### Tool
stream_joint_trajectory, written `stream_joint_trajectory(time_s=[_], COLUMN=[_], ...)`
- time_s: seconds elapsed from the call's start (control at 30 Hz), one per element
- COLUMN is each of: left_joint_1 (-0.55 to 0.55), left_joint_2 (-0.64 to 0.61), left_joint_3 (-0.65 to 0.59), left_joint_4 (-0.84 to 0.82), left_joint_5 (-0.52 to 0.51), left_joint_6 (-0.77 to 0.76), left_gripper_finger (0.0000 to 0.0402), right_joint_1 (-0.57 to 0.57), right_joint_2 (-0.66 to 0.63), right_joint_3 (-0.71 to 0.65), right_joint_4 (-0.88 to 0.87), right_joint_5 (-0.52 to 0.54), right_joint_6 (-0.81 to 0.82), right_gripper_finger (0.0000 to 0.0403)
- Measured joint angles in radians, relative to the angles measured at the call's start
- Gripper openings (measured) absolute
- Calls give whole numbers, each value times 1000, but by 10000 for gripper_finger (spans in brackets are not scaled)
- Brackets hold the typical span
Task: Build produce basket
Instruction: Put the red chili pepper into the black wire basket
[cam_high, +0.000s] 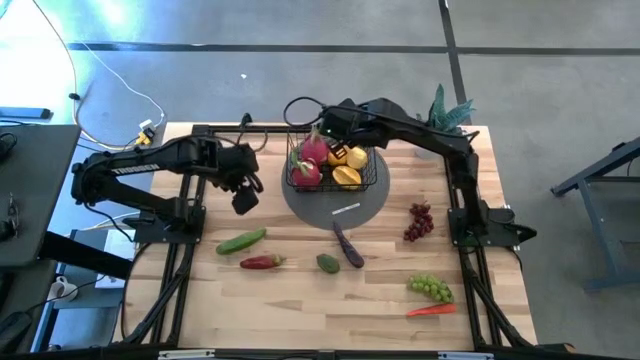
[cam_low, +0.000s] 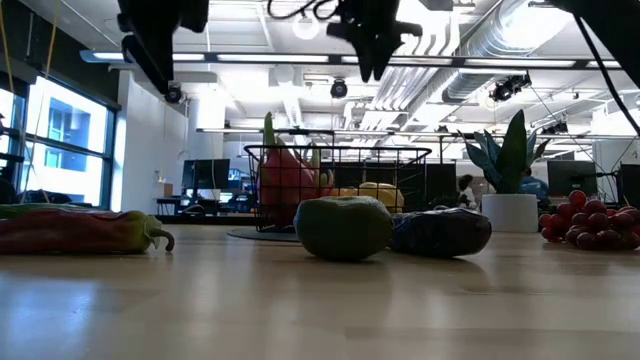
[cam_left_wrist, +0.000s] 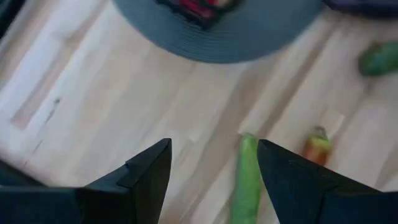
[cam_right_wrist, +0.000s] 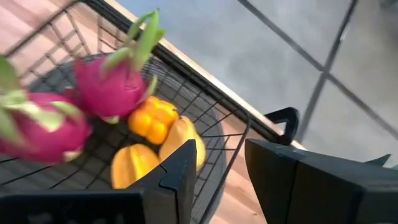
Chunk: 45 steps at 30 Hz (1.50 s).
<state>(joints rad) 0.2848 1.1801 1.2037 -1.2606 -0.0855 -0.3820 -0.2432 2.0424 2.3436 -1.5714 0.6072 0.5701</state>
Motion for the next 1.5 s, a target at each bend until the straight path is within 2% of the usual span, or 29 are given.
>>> stream_joint_trajectory(time_s=[0.23,0.33,0.5,0.83,1.2,1.5], left_joint_1=[-152,-209,-307,-475,-550,-555], left_joint_2=[0,-1,0,0,10,95], left_joint_3=[-1,-42,-132,-283,-449,-492], left_joint_4=[3,73,177,368,596,698], left_joint_5=[6,27,116,117,116,116], left_joint_6=[0,-8,-45,-79,-77,-67], left_gripper_finger=[229,229,226,226,227,227], right_joint_1=[33,60,144,301,380,401], right_joint_2=[-89,-107,-108,-107,-107,-107], right_joint_3=[0,0,-3,-3,-3,-3], right_joint_4=[0,0,0,0,0,0], right_joint_5=[-131,-169,-184,-142,-132,-120], right_joint_6=[59,71,156,267,333,349], right_gripper_finger=[122,122,122,121,121,121])
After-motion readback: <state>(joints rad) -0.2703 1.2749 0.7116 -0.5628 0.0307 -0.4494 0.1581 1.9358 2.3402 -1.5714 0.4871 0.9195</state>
